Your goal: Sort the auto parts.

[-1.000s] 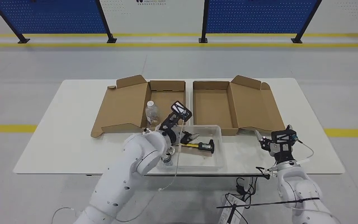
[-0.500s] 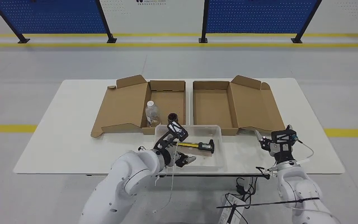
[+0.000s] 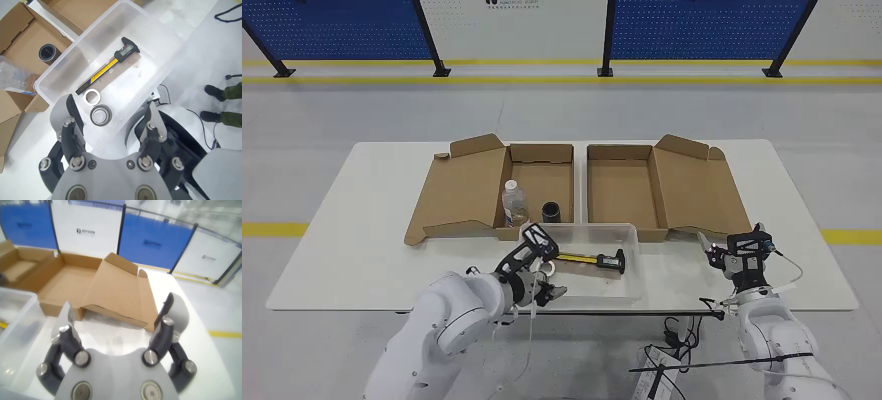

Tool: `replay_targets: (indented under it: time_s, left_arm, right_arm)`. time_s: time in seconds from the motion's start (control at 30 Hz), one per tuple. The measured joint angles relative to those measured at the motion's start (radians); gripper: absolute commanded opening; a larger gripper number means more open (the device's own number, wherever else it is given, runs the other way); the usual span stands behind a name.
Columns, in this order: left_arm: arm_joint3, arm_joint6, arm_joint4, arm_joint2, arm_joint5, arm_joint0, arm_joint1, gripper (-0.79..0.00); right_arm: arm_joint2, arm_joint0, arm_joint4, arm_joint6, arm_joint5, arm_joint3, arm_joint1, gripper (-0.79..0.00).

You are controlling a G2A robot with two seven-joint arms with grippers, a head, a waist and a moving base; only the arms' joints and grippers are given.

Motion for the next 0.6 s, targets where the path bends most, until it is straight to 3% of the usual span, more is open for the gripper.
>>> replay_targets:
  time_s: [0.6]
  left_arm:
    - [0.09, 0.015, 0.017, 0.012, 0.056, -0.016, 0.013, -0.231]
  right_arm:
    - [0.0, 0.0, 0.0, 0.0, 0.0, 0.0, 0.0, 0.0]
